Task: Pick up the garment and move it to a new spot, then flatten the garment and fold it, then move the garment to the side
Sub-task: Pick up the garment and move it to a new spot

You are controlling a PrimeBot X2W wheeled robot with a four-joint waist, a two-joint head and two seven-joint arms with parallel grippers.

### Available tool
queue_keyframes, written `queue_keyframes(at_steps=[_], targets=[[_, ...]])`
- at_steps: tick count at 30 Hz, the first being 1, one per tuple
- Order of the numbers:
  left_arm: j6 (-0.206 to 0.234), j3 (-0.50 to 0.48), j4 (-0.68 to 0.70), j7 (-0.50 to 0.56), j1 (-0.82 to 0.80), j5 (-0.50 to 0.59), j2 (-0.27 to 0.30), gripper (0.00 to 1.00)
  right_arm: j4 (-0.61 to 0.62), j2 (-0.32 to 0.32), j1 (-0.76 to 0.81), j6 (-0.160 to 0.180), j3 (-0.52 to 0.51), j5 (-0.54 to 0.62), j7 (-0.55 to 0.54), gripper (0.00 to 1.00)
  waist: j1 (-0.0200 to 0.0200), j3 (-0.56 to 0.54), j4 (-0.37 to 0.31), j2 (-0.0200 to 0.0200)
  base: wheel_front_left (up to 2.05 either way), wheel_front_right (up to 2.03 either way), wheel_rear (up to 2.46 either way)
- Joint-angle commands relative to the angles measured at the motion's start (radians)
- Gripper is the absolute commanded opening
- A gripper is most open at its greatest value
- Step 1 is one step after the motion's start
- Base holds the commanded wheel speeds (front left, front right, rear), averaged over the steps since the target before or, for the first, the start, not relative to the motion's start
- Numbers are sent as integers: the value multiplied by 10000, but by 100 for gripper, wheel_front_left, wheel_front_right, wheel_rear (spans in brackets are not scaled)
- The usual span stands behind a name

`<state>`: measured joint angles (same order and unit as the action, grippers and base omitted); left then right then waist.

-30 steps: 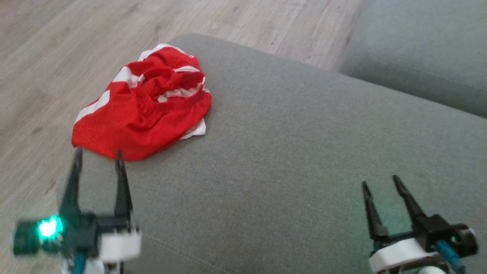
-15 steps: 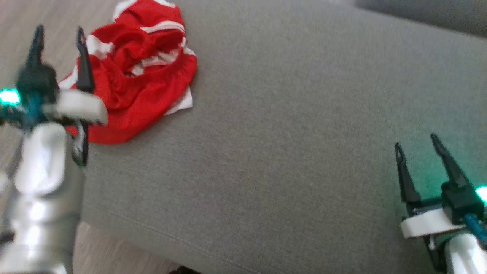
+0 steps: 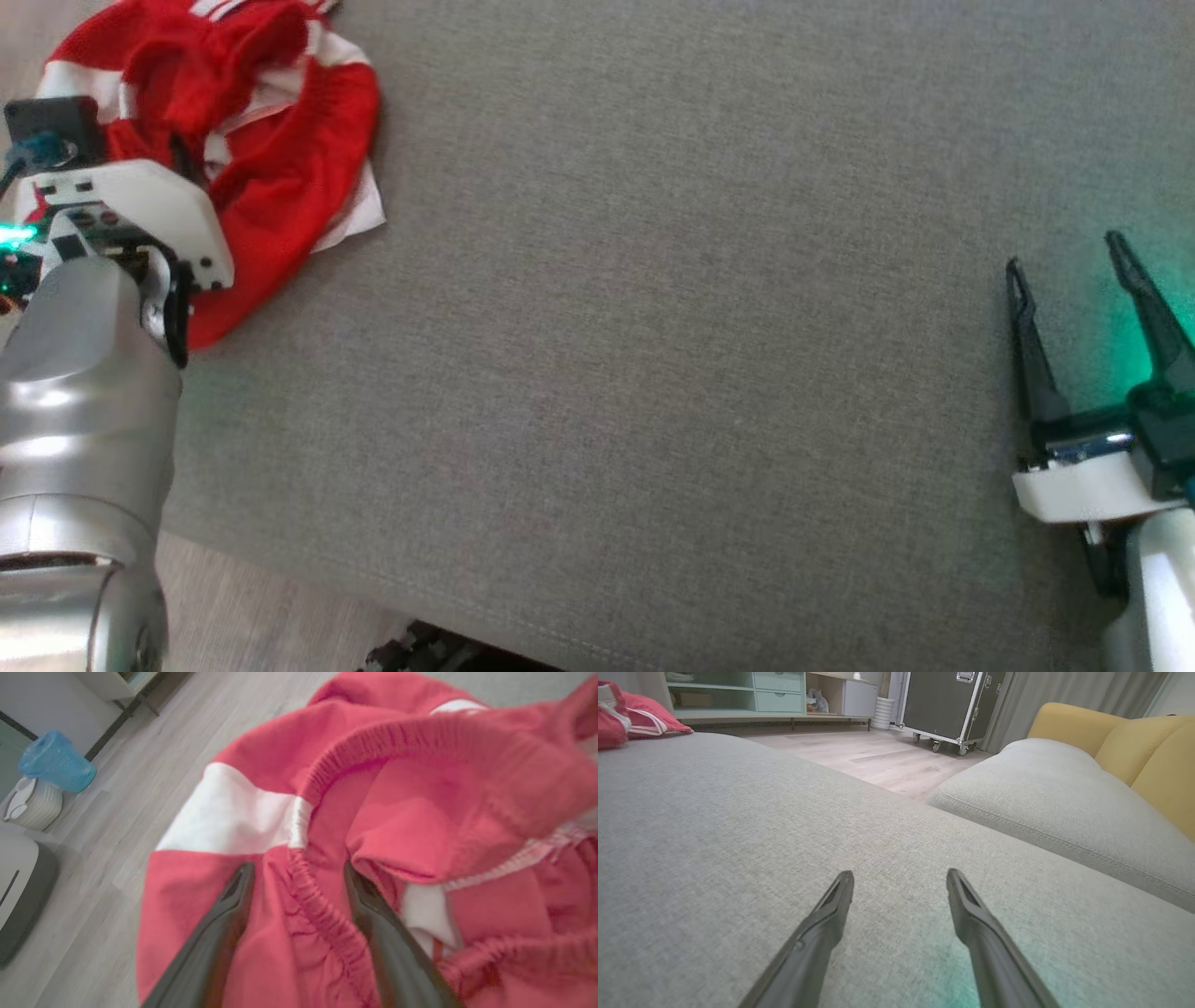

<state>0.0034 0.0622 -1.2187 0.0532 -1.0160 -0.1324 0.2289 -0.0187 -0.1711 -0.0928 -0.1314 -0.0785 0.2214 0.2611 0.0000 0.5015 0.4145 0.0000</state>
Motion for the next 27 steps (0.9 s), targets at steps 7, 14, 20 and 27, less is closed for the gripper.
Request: queue_keyframes(at_steps=[7,14,20,27], targets=[[57,-297,-105,-903,-650,-216,738,0,-119,-77,-279,7,163,126,7,100,0,129,-161,0,0,0,0],[-12,322,222,-2193,-1345,314,1070,0,-434,410,-304,7,336,-82,7,100,0,-1100,-495,0,0,0,0],[-249,1077,681,-2629,-1866,924,1119,0,-717,883,-174,7,377,-308,7,100,0,-2439,-1006,0,0,0,0],[-966,2075,1515,-2811,-2204,1389,657,0,-1025,1192,456,7,504,-556,7,100,0,-4544,-2277,0,0,0,0]])
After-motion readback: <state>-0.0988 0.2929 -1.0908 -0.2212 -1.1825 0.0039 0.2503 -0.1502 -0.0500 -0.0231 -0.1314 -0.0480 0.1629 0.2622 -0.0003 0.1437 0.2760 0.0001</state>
